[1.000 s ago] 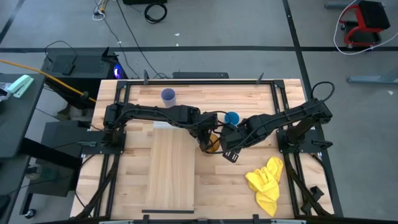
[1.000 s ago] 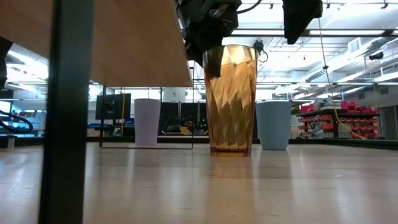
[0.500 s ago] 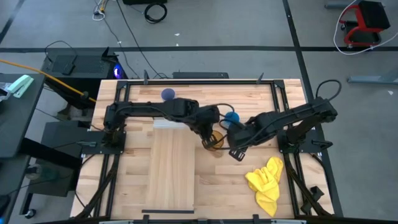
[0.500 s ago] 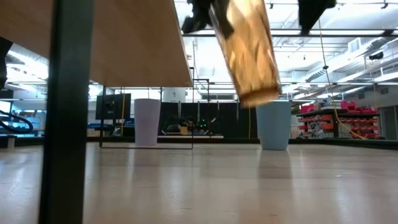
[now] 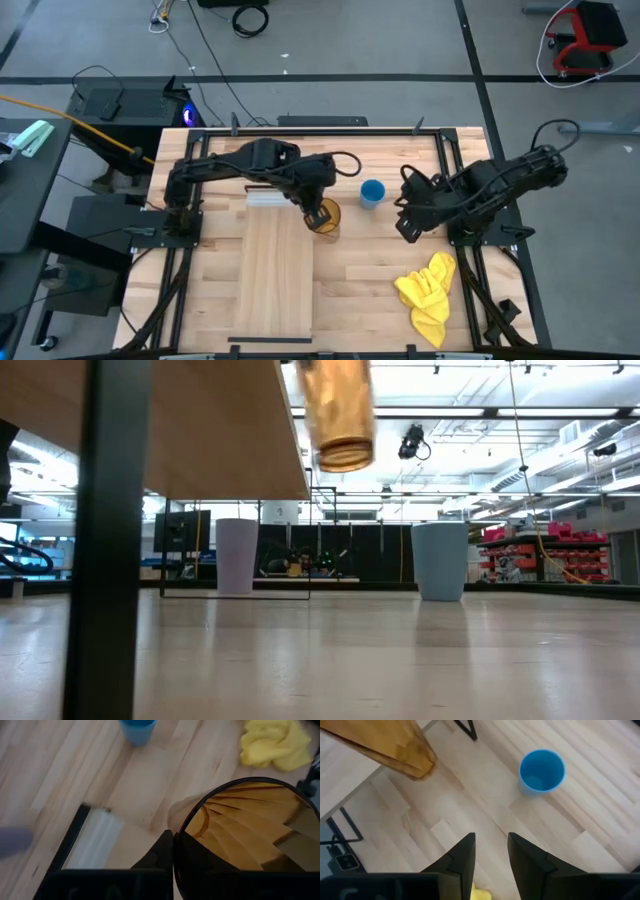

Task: Stack small to large cups/mugs on shelf
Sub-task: Put the brown cup on the shelf

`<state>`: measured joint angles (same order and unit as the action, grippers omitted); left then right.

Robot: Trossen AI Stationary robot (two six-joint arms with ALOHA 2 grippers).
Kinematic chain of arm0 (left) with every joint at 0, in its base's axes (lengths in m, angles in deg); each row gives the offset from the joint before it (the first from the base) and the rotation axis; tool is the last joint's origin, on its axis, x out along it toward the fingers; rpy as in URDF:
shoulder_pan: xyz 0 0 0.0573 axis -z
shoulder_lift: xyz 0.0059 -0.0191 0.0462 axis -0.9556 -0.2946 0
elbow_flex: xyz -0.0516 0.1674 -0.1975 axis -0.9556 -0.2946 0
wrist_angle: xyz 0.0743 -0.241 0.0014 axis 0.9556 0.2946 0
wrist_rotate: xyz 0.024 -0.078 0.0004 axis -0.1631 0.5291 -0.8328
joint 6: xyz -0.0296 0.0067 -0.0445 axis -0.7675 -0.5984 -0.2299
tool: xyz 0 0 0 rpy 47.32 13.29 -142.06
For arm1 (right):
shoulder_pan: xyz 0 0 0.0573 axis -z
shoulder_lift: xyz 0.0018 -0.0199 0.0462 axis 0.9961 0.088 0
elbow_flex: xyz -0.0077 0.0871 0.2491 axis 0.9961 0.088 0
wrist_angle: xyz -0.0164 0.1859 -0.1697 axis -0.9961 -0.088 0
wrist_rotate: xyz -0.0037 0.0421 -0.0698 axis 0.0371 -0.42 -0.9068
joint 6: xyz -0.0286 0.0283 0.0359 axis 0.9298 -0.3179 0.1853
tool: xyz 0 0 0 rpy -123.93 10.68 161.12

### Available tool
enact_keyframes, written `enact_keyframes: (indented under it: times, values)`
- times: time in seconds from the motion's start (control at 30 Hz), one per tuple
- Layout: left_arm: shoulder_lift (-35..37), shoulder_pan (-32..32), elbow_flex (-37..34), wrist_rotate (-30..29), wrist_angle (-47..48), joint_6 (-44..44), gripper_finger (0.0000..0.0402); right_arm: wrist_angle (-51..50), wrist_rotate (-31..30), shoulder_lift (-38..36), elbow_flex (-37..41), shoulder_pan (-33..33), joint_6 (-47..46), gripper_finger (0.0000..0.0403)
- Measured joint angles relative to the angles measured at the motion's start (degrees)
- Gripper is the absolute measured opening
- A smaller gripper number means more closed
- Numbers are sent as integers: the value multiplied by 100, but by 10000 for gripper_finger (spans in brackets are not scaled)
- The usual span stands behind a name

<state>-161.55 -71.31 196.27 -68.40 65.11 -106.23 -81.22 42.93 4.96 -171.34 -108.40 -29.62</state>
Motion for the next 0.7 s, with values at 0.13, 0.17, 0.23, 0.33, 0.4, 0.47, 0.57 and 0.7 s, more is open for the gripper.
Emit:
enact_keyframes:
  times: [0.13,0.17,0.23,0.33,0.4,0.47,0.57,0.7]
  values:
    - [43,0,61,-18,427,-22,14,-56,-135,28,0,0,79,122]
    - [77,-2,40,-25,437,-13,12,-54,-158,50,0,0,124,122]
    - [121,-18,49,-35,490,-11,12,-50,-161,114,1,2,175,122]
    - [266,-78,53,-31,508,-13,12,-73,-158,202,2,4,245,122]
    - [373,-116,53,-33,474,-37,12,-83,-158,242,2,4,274,122]
    - [491,-151,55,-47,474,-152,12,-82,-156,286,2,4,298,122]
    - [745,-174,61,-50,487,-305,12,-87,-150,326,2,4,328,122]
    - [1090,-173,57,-44,482,-496,12,-83,-147,335,2,4,361,122]
